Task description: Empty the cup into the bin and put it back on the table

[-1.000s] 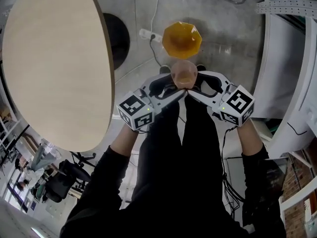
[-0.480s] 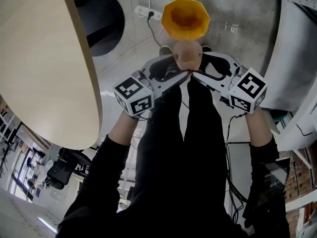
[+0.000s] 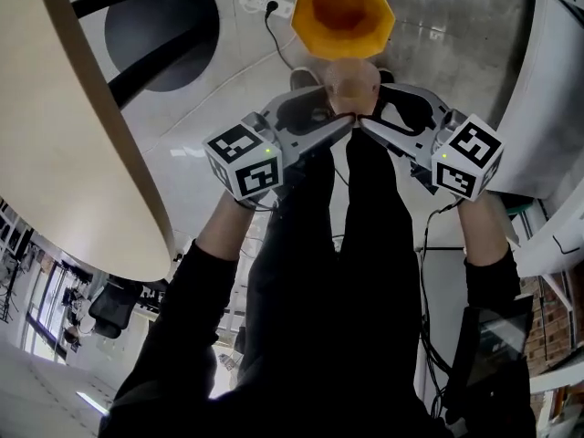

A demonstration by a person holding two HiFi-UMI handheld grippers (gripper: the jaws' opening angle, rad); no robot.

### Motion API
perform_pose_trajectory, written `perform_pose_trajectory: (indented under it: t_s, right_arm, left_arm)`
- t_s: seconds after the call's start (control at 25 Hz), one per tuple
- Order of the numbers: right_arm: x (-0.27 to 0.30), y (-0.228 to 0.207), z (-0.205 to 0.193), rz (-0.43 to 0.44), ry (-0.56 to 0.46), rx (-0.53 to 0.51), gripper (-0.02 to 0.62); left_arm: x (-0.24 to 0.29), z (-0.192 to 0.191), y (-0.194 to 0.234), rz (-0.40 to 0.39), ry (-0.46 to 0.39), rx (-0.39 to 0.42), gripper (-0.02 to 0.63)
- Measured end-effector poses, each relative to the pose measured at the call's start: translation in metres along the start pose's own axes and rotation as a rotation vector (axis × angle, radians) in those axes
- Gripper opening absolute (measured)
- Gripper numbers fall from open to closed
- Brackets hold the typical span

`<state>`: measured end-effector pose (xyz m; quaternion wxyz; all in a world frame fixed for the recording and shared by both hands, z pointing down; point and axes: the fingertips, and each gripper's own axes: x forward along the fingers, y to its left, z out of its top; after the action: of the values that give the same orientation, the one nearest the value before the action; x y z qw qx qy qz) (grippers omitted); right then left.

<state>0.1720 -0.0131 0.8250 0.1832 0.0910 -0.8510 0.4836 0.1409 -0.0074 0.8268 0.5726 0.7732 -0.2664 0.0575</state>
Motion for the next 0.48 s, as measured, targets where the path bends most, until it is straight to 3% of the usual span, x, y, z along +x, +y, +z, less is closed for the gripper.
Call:
perform_pose_trajectory:
  t_s: [0.48]
  right_arm:
    - [0.008,-0.013,-0.01,0.06,0.008,0.207,0.23]
  left_arm:
    - [0.002,-0.009,0.018,-0.015,0.026,-0.223,0.255]
